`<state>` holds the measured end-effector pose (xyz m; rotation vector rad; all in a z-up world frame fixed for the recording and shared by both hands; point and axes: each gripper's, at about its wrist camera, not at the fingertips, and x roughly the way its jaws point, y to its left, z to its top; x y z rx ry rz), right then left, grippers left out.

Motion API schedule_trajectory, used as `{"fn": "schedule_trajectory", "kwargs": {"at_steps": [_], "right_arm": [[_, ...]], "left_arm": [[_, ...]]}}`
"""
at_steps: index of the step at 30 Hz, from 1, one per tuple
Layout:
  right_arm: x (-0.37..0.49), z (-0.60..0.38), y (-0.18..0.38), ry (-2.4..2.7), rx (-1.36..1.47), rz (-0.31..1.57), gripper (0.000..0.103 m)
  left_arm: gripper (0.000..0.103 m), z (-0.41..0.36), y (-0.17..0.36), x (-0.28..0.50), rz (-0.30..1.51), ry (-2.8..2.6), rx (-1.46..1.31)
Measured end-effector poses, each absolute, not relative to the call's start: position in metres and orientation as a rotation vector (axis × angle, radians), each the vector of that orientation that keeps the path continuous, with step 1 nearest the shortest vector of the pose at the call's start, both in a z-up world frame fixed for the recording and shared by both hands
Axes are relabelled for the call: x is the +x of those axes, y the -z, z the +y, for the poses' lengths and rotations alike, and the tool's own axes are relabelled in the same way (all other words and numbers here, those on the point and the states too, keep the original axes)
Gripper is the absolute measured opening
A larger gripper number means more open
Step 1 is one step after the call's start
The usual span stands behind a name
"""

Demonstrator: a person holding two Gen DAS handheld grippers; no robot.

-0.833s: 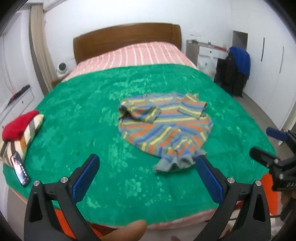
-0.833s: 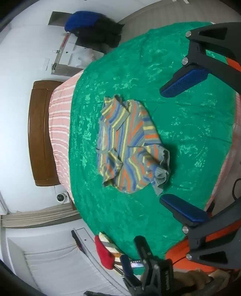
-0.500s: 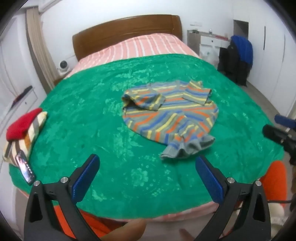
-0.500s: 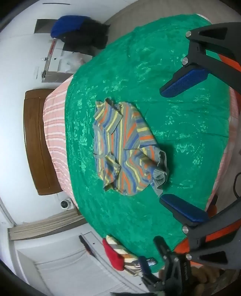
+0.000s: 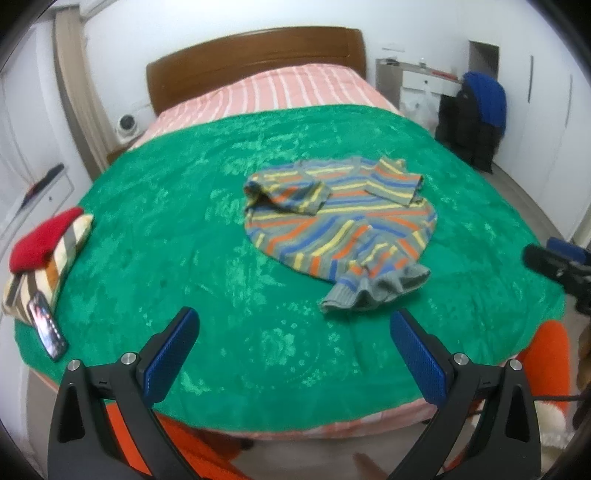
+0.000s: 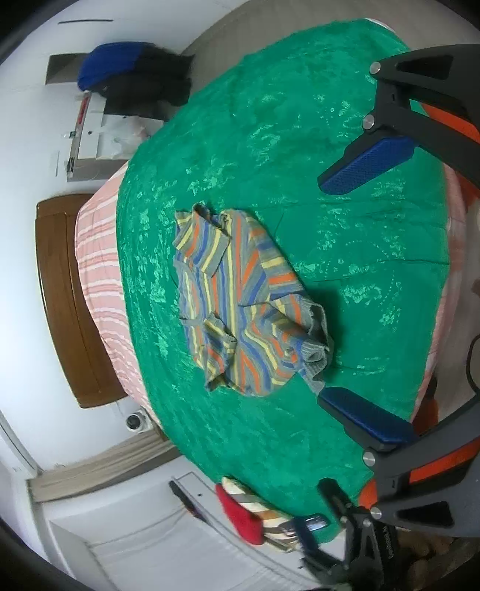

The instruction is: Fold small clothes

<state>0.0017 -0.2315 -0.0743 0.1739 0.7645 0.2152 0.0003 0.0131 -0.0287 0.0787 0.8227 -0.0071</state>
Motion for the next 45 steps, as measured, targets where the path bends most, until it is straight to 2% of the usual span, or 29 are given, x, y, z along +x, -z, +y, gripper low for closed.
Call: {"fn": "schedule_trajectory", "kwargs": {"at_steps": [6,11,17,29,45], "right_arm": [[-0.001,-0.230,0.066,-0.217,0.109,0.693,0.103],[0.006,-0.224,0.086,-0.269,0.092,0.769,0.103],[0.000,-0.210,0.097,-0.301,0.022,0.747,0.103],[0.003,-0.195,0.102,-0.382,0.031,0.823,0.103],[0.007,-0.212,0.088,-0.229,0.023,0.819,0.103]], "left_arm": [[0.103,0.016,0.035,0.003,0.833,-0.052,0.099],[0.103,0.015,0.038,0.002,0.836,-0.055,0.101],[0.103,0.014,0.040,0.003,0.840,-0.059,0.100],[0.103,0.023,0.048,0.007,0.865,-0.094,0.068],[0.103,0.022,0.055,0.011,0.891,-0.096,0.057]]}}
